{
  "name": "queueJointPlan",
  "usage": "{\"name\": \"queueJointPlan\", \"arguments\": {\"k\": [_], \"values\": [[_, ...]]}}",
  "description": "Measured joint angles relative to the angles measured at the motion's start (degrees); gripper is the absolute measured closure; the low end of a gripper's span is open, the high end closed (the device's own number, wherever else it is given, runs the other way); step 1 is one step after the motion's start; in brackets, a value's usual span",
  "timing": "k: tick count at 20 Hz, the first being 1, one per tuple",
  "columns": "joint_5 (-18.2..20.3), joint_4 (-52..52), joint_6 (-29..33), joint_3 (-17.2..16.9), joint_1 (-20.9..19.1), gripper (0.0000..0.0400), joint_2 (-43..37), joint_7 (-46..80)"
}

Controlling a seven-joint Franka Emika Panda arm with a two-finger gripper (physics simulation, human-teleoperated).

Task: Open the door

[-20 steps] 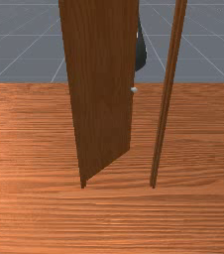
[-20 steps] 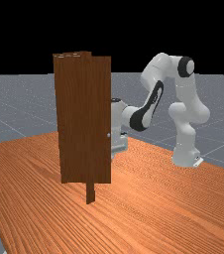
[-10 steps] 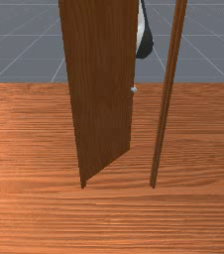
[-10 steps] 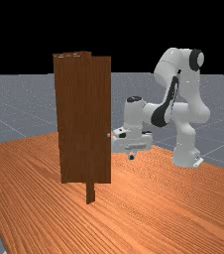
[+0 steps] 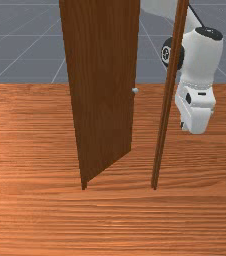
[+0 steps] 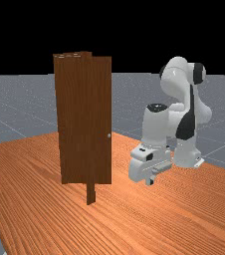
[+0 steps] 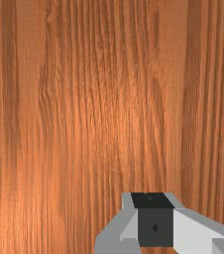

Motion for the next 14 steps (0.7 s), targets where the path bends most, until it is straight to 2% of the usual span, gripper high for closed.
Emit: {"name": "queueJointPlan", "arguments": {"k": [2, 3, 4, 5, 7, 8, 11, 14], "values": [[0.6, 20.9, -8.7, -1.6, 0.5, 0.0400, 12.1, 3.7], [-0.7, 27.5, -12.6, -3.4, 1.6, 0.0400, 15.8, 6.9], [0.0, 23.9, -7.1, -3.0, 0.8, 0.0400, 14.4, 6.7], [-0.3, 22.7, -5.7, -3.2, 0.7, 0.0400, 14.0, 6.8], [-1.6, 16.5, 1.4, -4.1, 0.0, 0.0400, 11.1, 6.7], [0.1, 20.6, -6.8, -1.4, -3.1, 0.0400, 12.6, -4.2], [0.6, 14.5, -4.1, -0.4, -9.0, 0.0400, 9.0, -16.9], [0.5, 11.0, -2.3, 2.2, -12.1, 0.0400, 7.1, -29.6]]}}
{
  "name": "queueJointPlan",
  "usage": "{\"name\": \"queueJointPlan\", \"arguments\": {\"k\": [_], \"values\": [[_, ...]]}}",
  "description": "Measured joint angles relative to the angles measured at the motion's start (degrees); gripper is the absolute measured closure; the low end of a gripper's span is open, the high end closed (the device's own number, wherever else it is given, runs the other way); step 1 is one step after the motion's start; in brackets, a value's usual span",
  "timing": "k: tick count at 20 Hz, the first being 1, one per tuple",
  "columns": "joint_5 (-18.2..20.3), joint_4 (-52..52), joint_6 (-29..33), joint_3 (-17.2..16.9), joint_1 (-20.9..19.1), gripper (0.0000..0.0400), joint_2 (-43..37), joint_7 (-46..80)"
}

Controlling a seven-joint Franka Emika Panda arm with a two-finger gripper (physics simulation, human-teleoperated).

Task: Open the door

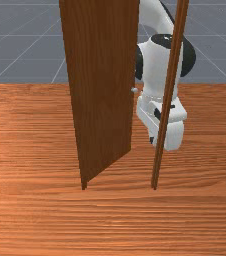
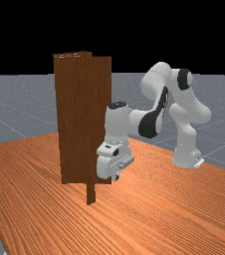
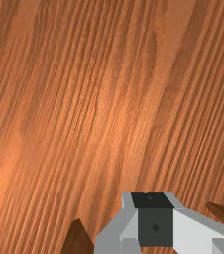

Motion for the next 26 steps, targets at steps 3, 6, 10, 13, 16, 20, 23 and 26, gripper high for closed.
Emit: {"name": "queueJointPlan", "arguments": {"k": [3, 6, 10, 13, 16, 20, 23, 26], "values": [[0.7, -3.6, 0.8, 2.8, -2.9, 0.0400, -2.1, -14.0], [1.9, -7.1, 0.9, 4.5, -5.5, 0.0400, -4.3, -26.2], [4.3, -10.9, 0.5, 5.3, -9.5, 0.0400, -7.0, -38.1], [5.0, -10.6, 0.1, 3.3, -14.9, 0.0400, -7.1, -43.8], [5.4, -9.7, -0.3, 2.1, -17.7, 0.0400, -6.7, -45.9], [6.4, -16.9, 3.2, 1.3, -17.3, 0.0400, -11.0, -38.0], [4.2, -8.9, 2.6, -0.9, 1.0, 0.0400, -5.9, 11.0], [1.5, 12.3, -5.5, 2.2, 15.0, 0.0400, 6.7, 13.1]]}}
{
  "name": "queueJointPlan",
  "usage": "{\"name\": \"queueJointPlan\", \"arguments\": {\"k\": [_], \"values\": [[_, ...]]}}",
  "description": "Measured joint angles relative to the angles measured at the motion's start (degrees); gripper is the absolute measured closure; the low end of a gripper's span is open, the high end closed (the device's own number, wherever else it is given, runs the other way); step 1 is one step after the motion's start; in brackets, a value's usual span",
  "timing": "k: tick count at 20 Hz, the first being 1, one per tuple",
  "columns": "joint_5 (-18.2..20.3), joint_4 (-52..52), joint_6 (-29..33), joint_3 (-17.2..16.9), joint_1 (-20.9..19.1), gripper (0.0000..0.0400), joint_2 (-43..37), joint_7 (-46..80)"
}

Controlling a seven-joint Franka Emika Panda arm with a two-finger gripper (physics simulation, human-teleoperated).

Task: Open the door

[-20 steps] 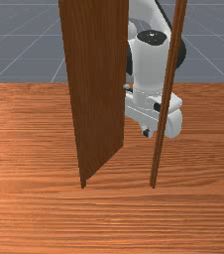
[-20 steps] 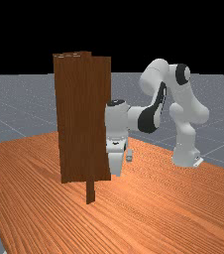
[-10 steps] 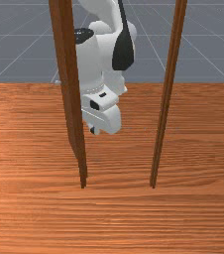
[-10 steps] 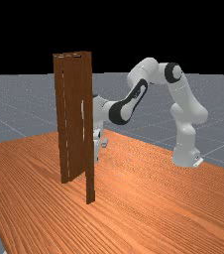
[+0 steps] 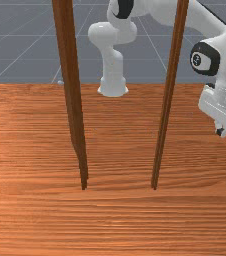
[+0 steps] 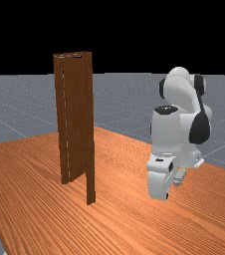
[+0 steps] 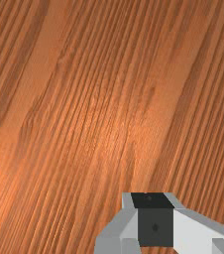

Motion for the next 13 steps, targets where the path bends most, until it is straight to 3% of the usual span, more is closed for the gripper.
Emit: {"name": "queueJointPlan", "arguments": {"k": [2, 3, 4, 5, 7, 9, 13], "values": [[-0.7, 5.2, -2.2, 3.4, 1.0, 0.0400, 3.4, -11.5], [-3.1, 21.1, -11.4, 1.1, 4.2, 0.0400, 11.3, -11.3], [-1.7, 14.1, -6.8, 2.5, 2.4, 0.0400, 8.1, -11.7], [-1.7, 14.1, -6.8, 2.5, 2.3, 0.0400, 8.2, -11.7], [-3.0, 2.3, -4.4, 6.3, -5.3, 0.0400, 1.9, -35.9], [-2.7, -8.6, -1.5, 6.9, -15.5, 0.0400, -4.8, -54.5], [0.3, -11.2, -1.7, 2.6, -31.9, 0.0400, -7.4, -71.5]]}}
